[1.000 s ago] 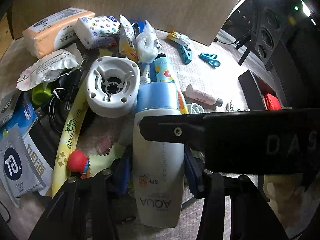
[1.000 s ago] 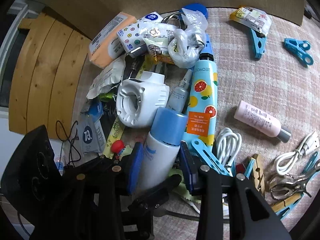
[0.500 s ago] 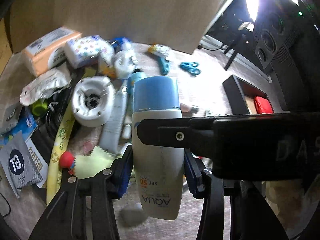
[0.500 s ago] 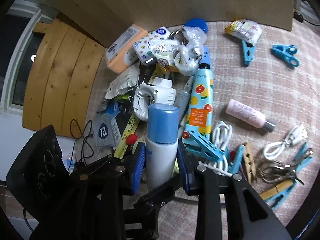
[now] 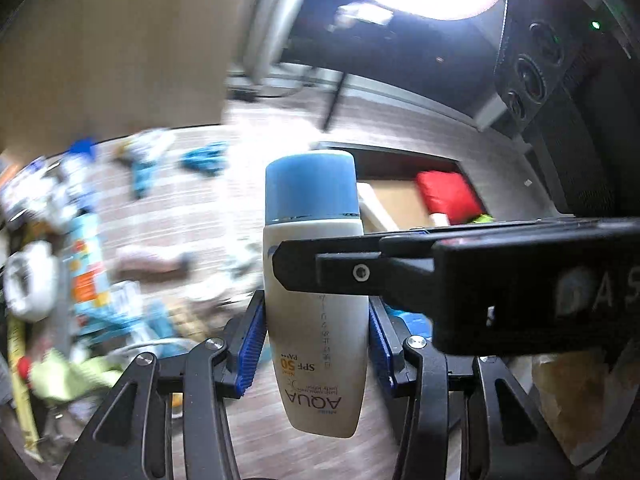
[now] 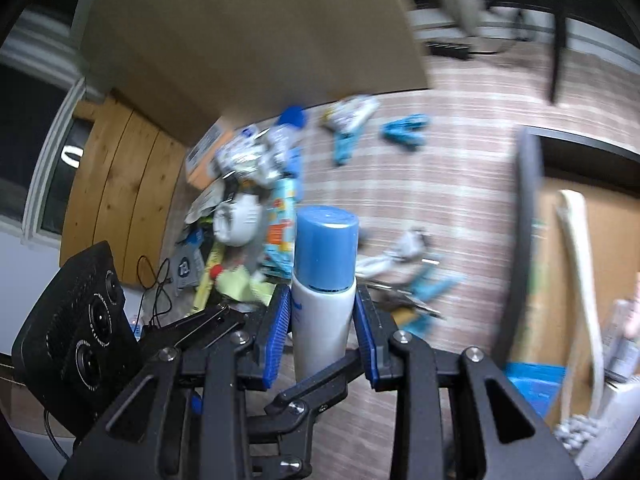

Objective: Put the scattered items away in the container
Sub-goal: 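Carry the sunscreen and can to the tray and open both grippers, then move both grippers back over the clutter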

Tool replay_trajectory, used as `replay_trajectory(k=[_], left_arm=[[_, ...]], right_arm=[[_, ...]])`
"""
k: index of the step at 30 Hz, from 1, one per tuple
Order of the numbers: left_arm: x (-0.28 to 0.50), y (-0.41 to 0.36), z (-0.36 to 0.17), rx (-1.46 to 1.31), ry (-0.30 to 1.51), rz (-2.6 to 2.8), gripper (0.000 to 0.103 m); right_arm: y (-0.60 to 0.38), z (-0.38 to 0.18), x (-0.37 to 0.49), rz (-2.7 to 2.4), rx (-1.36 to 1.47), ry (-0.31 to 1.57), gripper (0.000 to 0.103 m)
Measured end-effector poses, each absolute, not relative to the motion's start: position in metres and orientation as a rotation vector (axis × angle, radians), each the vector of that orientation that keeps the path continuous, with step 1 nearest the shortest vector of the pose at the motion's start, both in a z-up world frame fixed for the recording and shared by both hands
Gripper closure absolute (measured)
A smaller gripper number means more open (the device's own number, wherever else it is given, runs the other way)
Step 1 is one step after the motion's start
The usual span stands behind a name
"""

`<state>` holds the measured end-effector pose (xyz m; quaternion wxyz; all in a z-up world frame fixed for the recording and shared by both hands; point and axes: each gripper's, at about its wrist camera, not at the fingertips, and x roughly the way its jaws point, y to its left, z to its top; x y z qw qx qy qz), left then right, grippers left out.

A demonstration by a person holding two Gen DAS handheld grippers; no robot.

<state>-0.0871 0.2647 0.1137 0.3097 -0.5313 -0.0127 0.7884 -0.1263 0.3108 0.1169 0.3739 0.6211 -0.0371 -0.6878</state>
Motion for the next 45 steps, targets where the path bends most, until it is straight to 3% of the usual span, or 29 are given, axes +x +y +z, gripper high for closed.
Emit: replay_trajectory(k=[6, 8, 10, 14, 21, 33, 39, 41, 45], left_arm=[[-0.071, 0.340, 0.119, -1.397, 0.002, 1.976, 0.058], [-0.067, 0.358, 0.121, -1.411, 0.028, 1.972, 0.053], [-0.060, 0.367, 0.126, -1.374, 0.077, 2.000, 0.053], [-0.053, 0.366, 0.128, -1.362, 0.119, 2.016, 0.053], [-0.061, 0.313, 0.124, -1.411, 0.088, 2.109, 0.053], [-0.082, 0.154, 0.104, -1.586, -0.017, 2.319, 0.053], [-0.089, 0.104, 0.090, -1.655, -0.026, 2.354, 0.054], [-0.091, 0.094, 0.085, -1.679, -0.027, 2.350, 0.056], [-0.096, 0.081, 0.073, -1.721, -0.002, 2.331, 0.061]], right_arm=[[0.394, 0.129, -0.144, -1.860, 1.620, -0.140, 0.072], [0.412, 0.134, -0.147, -1.910, 1.622, -0.117, 0.071], [0.433, 0.144, -0.149, -2.054, 1.587, -0.045, 0.056], [0.455, 0.151, -0.152, -2.105, 1.552, -0.041, 0.050], [0.450, 0.146, -0.150, -2.085, 1.540, -0.066, 0.050], [0.374, 0.121, -0.113, -1.924, 1.498, 0.160, 0.050], [0.342, 0.087, -0.105, -1.836, 1.592, 0.184, 0.051], [0.335, 0.072, -0.105, -1.820, 1.642, 0.183, 0.052], [0.327, 0.050, -0.108, -1.794, 1.728, 0.148, 0.070]])
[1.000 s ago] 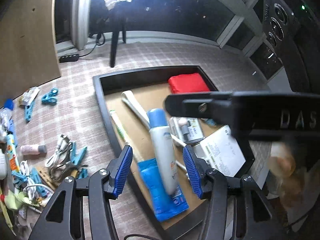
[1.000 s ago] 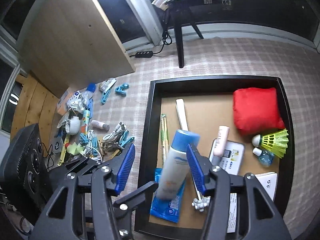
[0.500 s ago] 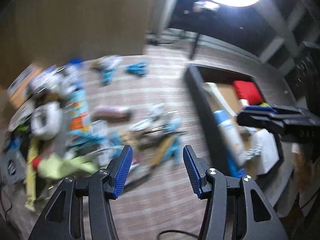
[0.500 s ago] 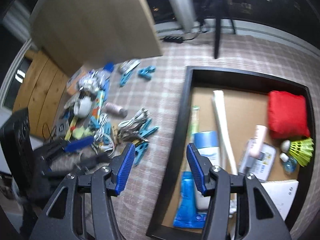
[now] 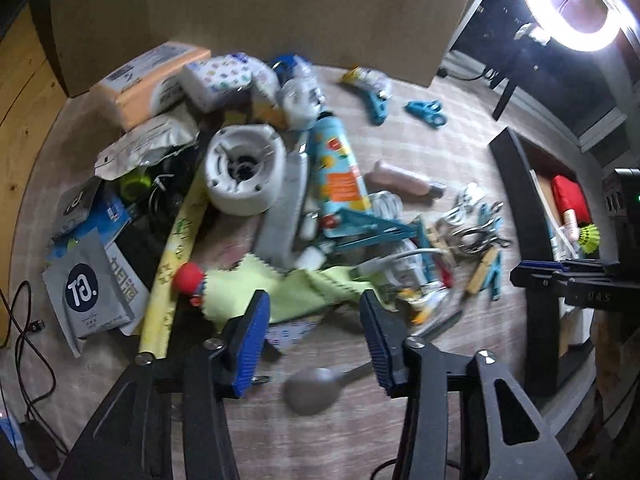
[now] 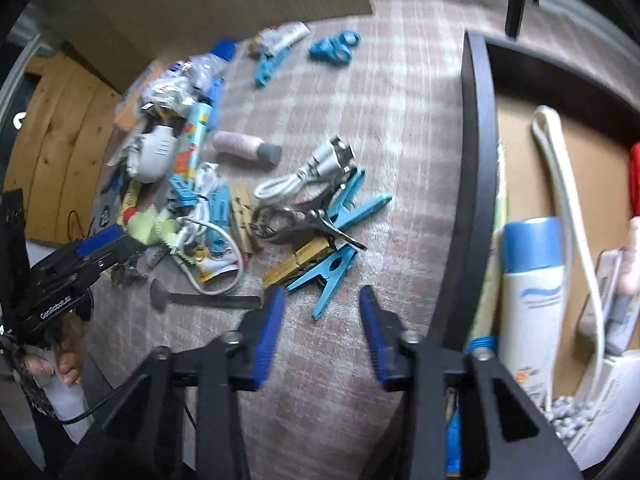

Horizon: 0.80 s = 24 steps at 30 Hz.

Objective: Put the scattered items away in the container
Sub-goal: 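Move both grippers back over the clutter, then grasp the green cloth with the left gripper while the right grasps the blue clothespin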

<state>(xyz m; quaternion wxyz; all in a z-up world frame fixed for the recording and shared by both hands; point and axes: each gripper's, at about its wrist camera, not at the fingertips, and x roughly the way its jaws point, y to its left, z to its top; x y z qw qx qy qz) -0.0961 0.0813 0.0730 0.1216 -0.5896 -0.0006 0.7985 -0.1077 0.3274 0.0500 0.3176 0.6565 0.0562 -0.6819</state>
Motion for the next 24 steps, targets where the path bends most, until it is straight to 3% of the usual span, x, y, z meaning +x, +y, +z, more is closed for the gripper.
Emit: replay_trajectory(k=[9, 17, 20, 23, 24], left_arm=[[-0.108, 0.079, 0.060, -1.745, 0.040, 2.278, 0.061], [-0.118, 0.085, 0.043, -1.790, 0.058, 2.209, 0.059], [-0.115, 0.094, 0.039, -1.780, 0.102, 2.185, 0.052], [-0.117, 0.096, 0.036, -1.784, 0.094, 2.195, 0.055], [-0.119, 0.096, 0.037, -1.780, 0.081, 2.195, 0.064]], right_arm=[[0.314, 0.033, -0.112, -1.835, 1.790, 0.143, 0.072], [0.291, 0.033, -0.099, -1.849, 1.715, 0.338, 0.075], [0.292, 0.033, -0.094, -1.827, 1.704, 0.397, 0.078], [0.295, 0.034, -0.092, -1.822, 1.704, 0.424, 0.078], [0.296, 0.034, -0.093, -1.819, 1.708, 0.415, 0.079]])
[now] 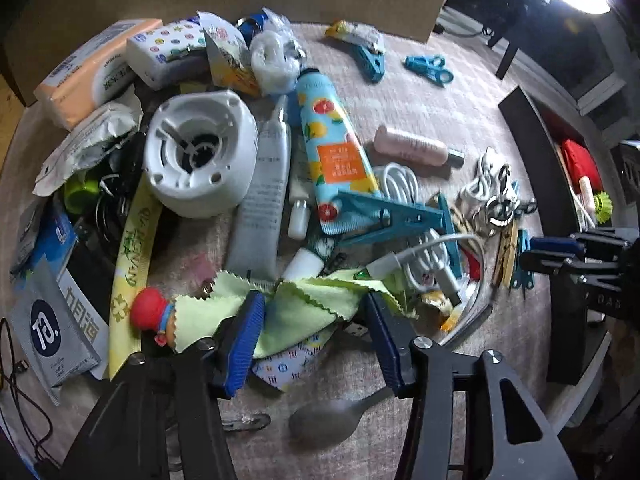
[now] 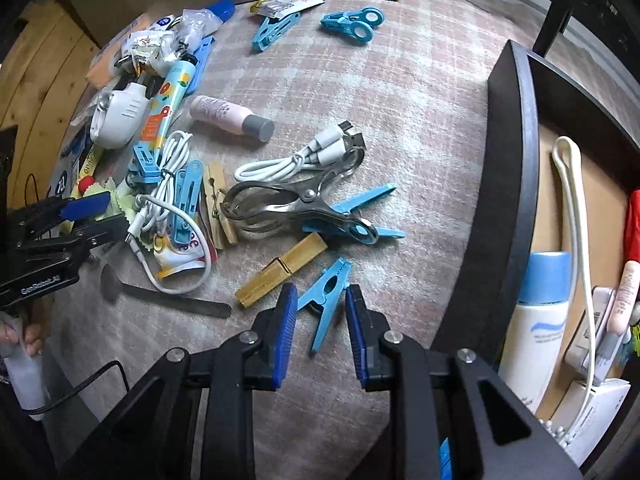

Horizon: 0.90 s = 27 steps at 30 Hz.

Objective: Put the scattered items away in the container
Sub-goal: 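Grasp the green cloth with the left gripper while the right grasps the blue clothespin, then carry the green cloth and blue clothespin to the tray and open both grippers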

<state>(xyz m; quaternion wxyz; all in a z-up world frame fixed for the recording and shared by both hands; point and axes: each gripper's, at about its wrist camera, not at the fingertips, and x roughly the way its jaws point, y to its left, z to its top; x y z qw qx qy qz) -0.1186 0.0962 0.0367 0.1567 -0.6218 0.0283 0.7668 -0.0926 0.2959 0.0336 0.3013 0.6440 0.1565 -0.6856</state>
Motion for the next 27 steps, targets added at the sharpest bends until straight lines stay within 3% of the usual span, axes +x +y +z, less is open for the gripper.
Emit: replay_trajectory(k=[8, 14, 16, 27], left_arm=[[-0.119, 0.083, 0.044, -1.762, -0.012, 2.189, 0.093], [-0.114, 0.065, 0.054, -1.741, -0.087, 2.236, 0.095], [-0.112, 0.061, 0.061, -1.714, -0.089, 2.253, 0.095], [-0.110, 0.060, 0.078, -1.668, -0.069, 2.304, 0.096]], right_arm=[[0.291, 0.032, -0.092, -1.798, 1.709, 0.406, 0.082], [0.299, 0.031, -0.099, -1.772, 1.741, 0.302, 0.088], [0.301, 0.037, -0.101, -1.781, 1.730, 0.282, 0.097], [0.305, 0.032, -0.115, -1.791, 1.750, 0.330, 0.095]])
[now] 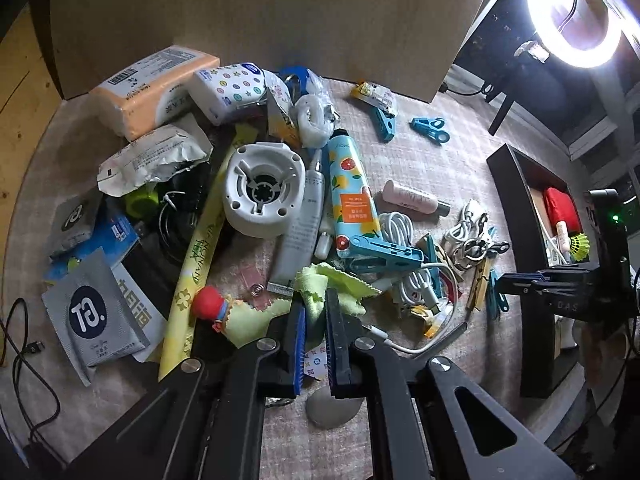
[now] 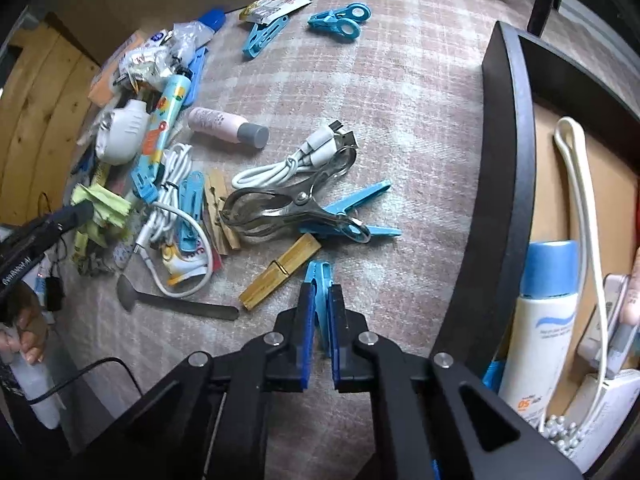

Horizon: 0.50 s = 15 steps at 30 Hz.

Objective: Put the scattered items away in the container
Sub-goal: 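Carry the green cloth and blue clothespin to the tray and open both grippers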

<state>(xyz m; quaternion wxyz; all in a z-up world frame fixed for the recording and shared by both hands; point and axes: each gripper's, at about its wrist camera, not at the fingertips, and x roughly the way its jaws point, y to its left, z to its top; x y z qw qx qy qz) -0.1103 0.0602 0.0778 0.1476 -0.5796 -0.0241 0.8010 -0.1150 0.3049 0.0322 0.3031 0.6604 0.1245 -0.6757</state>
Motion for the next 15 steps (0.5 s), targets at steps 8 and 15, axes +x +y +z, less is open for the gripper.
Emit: replay_trajectory(k=[8, 15], left_arm=[[-0.109, 0.056, 0.077, -1.667, -0.105, 2.311, 0.096], [-0.106, 0.055, 0.082, -1.648, -0.156, 2.311, 0.096]], right_arm=[[0.319, 0.032, -0.123, -1.760, 1.810, 0.259, 0.080], [0.293, 0.024, -0.102, -1.752, 1.787, 0.392, 0.080]])
